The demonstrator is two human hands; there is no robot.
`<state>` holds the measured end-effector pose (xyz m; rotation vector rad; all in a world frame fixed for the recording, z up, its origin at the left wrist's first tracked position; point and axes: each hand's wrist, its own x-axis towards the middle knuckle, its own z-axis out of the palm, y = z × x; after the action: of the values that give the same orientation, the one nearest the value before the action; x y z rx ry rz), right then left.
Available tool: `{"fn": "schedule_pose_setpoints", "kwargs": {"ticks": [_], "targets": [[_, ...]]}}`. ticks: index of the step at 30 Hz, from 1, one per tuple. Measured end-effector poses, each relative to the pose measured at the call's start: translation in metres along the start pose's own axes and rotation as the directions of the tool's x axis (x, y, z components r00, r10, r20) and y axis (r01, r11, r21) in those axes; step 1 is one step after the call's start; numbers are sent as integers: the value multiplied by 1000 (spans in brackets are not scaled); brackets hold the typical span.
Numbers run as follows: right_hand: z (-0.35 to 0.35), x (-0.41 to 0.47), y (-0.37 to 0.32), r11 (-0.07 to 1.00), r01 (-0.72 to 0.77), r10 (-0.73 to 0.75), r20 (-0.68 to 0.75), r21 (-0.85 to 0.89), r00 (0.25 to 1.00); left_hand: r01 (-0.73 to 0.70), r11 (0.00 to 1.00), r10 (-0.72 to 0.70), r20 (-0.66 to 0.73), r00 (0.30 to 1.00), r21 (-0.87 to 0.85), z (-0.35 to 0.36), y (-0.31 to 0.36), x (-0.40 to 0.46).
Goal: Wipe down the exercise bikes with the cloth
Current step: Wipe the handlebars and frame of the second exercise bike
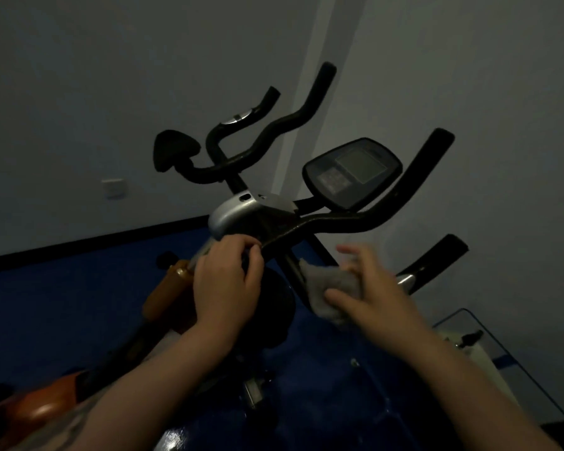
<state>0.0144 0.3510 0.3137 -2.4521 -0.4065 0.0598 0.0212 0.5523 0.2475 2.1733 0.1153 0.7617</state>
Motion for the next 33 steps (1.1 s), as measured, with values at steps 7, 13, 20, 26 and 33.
{"fn": "schedule_pose_setpoints", "kwargs": {"ticks": [7,13,20,26,33], "targets": [[-1,87,-19,945,199,-270,-269,-261,925,1,986,6,42,999,-166,0,-6,3],[26,84,2,832,159,-304,-198,-531,932,65,967,-43,92,995,-247,-1,-11,1],[37,97,-10,863,327,-400,-126,-386,908,122,954,-102,88,991,-272,-1,-11,0],[4,125,-12,587,622,-597,242,-519,765,125,969,-125,13,992,-212,-2,-7,-4],[-3,112,12,522,613,-537,330,-593,776,155,978,-160,-25,987,-142,0,-5,-8]]}}
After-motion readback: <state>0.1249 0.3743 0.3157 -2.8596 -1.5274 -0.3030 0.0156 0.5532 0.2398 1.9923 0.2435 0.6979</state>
